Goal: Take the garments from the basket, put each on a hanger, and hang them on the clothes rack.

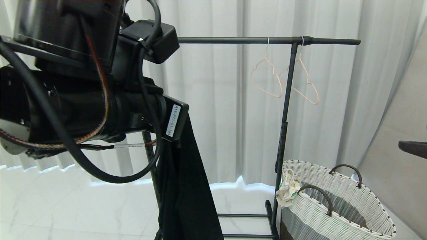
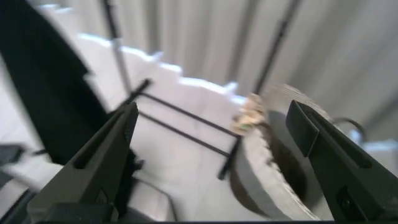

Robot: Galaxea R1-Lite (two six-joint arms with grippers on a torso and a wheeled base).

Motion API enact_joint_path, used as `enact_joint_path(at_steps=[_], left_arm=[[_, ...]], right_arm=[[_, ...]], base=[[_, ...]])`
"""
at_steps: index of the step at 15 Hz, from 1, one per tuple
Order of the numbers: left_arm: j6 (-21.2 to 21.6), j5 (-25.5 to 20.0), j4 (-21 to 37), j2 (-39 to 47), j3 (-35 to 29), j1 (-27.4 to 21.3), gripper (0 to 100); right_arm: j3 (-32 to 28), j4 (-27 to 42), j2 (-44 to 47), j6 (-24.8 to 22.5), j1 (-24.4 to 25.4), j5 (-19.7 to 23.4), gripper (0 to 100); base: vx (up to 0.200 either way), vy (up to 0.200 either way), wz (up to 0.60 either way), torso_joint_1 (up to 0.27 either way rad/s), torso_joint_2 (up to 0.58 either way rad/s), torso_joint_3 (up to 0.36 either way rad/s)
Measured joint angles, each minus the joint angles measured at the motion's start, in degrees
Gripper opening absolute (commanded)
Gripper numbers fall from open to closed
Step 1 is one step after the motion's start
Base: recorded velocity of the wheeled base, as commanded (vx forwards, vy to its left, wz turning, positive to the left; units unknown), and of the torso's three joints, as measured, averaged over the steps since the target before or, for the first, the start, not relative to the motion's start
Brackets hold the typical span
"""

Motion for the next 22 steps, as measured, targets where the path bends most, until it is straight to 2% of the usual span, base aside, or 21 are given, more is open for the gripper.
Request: enact_joint_path(at_steps=[2, 4, 5, 6, 13, 15, 17, 22], left_arm=[[0.0, 0.0, 0.0, -1.3, 0.6, 1.9, 0], [0.0, 0.0, -0.1, -3.6, 3.3, 2.7, 0], [0.0, 0.0, -0.1, -4.7, 5.1, 2.8, 0], [0.0, 0.0, -0.1, -6.0, 7.0, 3.0, 0], [-0.3, 0.0, -1.5, -8.2, 9.0, 6.4, 0], [-0.2, 0.0, -3.3, -7.7, 9.0, 7.2, 0], [0.1, 0.0, -4.3, -7.1, 9.5, 7.4, 0], [6.1, 0.3, -5.4, -6.6, 9.6, 7.5, 0]], right_arm=[[1.3, 1.2, 0.6, -4.3, -7.0, -1.7, 100], [3.5, 4.3, 1.3, -14.5, -15.6, -4.3, 100], [4.9, 5.3, 1.4, -18.5, -18.4, -5.1, 100], [6.0, 5.7, 1.6, -20.1, -20.3, -5.6, 100], [7.2, 5.5, 1.8, -20.3, -22.0, -6.3, 100], [7.1, 4.8, 1.8, -20.1, -22.7, -6.6, 100], [8.0, 3.0, 1.8, -18.2, -23.3, -5.8, 100], [8.2, -1.7, 2.5, -16.1, -23.8, -4.5, 100]], base=[[0.000, 0.000, 0.00, 0.000, 0.00, 0.000], [0.000, 0.000, 0.00, 0.000, 0.00, 0.000], [0.000, 0.000, 0.00, 0.000, 0.00, 0.000], [0.000, 0.000, 0.00, 0.000, 0.00, 0.000], [0.000, 0.000, 0.00, 0.000, 0.00, 0.000], [0.000, 0.000, 0.00, 0.000, 0.00, 0.000], [0.000, 0.000, 0.00, 0.023, -0.07, -0.047], [0.000, 0.000, 0.00, 0.132, -0.39, -0.251]])
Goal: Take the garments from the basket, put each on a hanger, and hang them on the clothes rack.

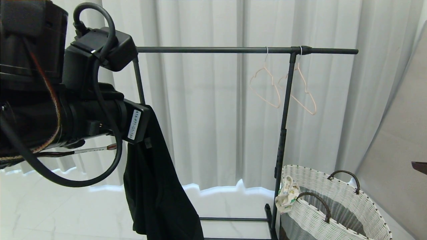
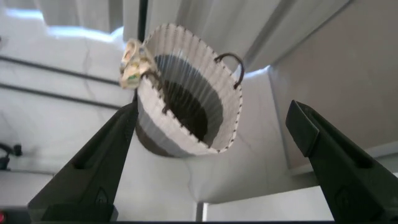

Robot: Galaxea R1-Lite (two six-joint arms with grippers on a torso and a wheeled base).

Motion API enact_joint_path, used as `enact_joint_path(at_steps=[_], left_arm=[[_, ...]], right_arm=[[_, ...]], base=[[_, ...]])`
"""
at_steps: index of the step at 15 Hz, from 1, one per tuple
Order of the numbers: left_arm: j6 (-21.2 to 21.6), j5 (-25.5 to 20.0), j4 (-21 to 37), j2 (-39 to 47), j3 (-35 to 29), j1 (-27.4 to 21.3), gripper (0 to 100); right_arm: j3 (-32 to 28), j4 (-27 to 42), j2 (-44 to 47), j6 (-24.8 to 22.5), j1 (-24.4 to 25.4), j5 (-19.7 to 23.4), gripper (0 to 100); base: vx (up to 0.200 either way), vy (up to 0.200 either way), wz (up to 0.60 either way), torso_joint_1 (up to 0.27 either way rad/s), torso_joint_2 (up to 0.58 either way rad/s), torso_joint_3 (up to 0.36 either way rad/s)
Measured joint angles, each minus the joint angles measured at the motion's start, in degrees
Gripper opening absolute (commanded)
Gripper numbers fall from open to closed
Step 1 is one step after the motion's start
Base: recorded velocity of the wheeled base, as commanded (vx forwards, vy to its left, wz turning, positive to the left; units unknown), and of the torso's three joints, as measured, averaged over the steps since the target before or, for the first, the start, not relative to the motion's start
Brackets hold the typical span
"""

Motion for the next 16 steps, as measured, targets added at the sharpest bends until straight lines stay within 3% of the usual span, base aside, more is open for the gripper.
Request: enact_joint_path(at_steps=[2, 7, 11, 16], left_arm=[[3.3, 0.3, -1.0, -0.9, 0.1, 0.0, 0], [3.9, 1.9, -8.6, -1.8, 3.7, 0.0, 0], [7.3, 1.9, -9.0, -4.2, 6.5, 0.0, 0], [7.6, 1.9, -9.1, -5.5, 7.2, -0.1, 0]], right_arm=[[-0.6, -1.1, 0.1, 0.0, -0.5, 0.0, 100], [-1.9, -7.8, 2.4, 0.0, -0.8, 0.1, 100], [-2.0, -7.9, 3.7, 0.0, -0.8, 0.1, 100], [-1.0, -12.1, 5.8, -0.1, -0.8, 0.3, 100]], base=[[0.000, 0.000, 0.00, 0.168, -0.46, -0.281], [0.000, 0.000, 0.00, 0.195, -0.47, -0.283], [0.000, 0.000, 0.00, 0.216, -0.50, -0.276], [0.040, 0.000, 0.00, 0.165, -0.37, -0.205]])
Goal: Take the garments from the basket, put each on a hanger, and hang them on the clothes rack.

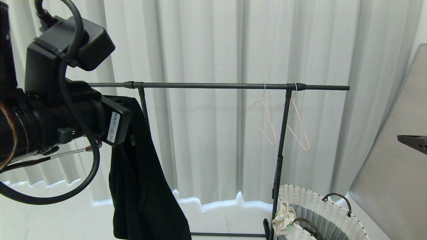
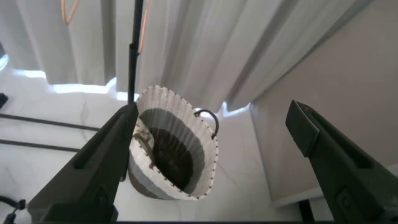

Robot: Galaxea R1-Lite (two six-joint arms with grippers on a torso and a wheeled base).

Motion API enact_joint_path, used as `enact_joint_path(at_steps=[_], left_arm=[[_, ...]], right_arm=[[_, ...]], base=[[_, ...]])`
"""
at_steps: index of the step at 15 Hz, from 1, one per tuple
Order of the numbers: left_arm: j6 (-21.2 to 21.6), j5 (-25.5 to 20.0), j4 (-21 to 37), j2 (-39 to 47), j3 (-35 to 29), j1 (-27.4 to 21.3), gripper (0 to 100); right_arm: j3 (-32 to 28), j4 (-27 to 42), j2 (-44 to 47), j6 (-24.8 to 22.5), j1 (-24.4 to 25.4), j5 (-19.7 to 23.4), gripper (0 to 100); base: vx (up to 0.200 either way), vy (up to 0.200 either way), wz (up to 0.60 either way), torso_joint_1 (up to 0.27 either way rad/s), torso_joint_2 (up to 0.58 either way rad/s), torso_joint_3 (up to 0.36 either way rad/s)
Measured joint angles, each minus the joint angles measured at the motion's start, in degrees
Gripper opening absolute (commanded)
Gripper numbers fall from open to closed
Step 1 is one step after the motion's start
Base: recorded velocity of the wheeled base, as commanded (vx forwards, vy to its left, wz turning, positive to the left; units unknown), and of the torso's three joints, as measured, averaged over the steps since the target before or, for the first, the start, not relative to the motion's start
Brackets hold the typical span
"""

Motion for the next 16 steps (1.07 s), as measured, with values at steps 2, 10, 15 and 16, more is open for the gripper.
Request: enact_joint_path(at_steps=[2, 10, 15, 16], left_arm=[[-0.1, 0.0, 0.0, -0.1, 0.0, 0.0, 0], [0.0, 0.0, 0.0, -0.1, 0.0, -0.5, 0], [0.0, 0.0, 0.0, 0.0, 0.1, -0.7, 0], [0.0, 0.0, 0.0, 0.0, 0.1, -0.7, 0]], right_arm=[[0.5, -1.1, 0.5, 0.1, 0.0, 2.1, 100], [0.7, -1.1, 1.5, 0.1, 0.0, 6.7, 100], [0.7, -1.1, 5.1, 4.0, 0.1, 6.9, 100], [0.7, -1.1, 6.3, 5.9, 0.2, 6.9, 100]], base=[[0.200, 0.000, 0.00, 0.022, -0.06, -0.029], [0.200, 0.000, 0.00, 0.009, -0.01, -0.001], [0.200, 0.000, 0.00, 0.002, 0.00, 0.000], [0.200, 0.000, 0.00, -0.007, 0.00, -0.002]])
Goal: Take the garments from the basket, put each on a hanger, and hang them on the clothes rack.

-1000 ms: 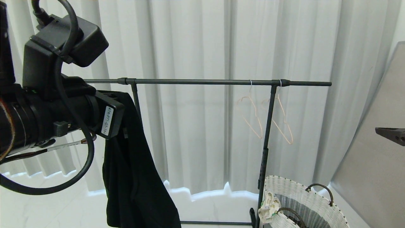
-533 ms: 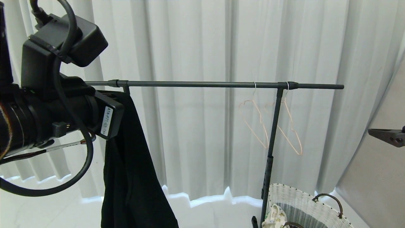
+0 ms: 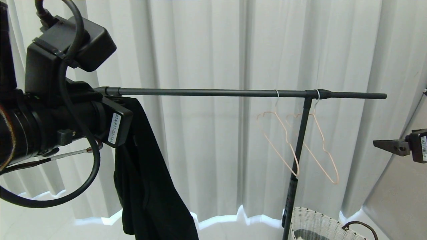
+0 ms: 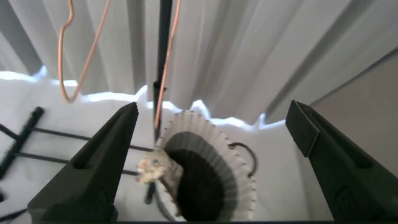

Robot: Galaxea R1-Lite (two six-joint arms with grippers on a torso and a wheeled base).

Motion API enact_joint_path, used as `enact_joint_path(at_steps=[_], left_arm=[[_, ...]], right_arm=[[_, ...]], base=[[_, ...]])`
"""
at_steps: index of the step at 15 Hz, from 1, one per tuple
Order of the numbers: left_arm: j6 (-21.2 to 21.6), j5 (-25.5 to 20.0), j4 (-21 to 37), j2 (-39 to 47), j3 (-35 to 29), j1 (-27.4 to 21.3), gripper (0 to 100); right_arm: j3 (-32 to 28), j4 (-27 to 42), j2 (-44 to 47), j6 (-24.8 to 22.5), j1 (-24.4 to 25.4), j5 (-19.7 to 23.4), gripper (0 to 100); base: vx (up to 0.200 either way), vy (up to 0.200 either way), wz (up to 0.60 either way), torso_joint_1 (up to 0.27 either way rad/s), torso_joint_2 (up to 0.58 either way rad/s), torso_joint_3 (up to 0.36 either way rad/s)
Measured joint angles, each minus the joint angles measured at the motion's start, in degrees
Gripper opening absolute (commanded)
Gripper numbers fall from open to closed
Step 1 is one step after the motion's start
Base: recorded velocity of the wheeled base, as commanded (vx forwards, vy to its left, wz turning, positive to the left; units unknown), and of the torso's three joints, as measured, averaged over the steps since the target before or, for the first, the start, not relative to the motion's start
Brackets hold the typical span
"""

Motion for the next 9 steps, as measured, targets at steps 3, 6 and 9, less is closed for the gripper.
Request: enact_joint_path(at_steps=[3, 6, 9], left_arm=[[0.1, -0.1, 0.0, 0.1, 0.3, 0.0, 0], [0.0, -0.2, 0.0, 0.1, 1.6, -0.3, 0], [-0.1, -0.2, -0.1, -0.4, 3.1, -0.7, 0]], right_arm=[[-0.1, 0.0, 3.0, 4.2, 0.3, 0.0, 100], [-0.1, -0.1, 6.8, 7.7, 1.5, -0.1, 100], [0.1, -3.6, 11.6, 8.0, 2.3, -0.1, 100]], base=[[0.200, 0.000, 0.00, 0.001, 0.00, 0.002], [0.000, 0.000, 0.00, 0.000, 0.00, 0.000], [0.000, 0.000, 0.00, 0.000, 0.00, 0.000]])
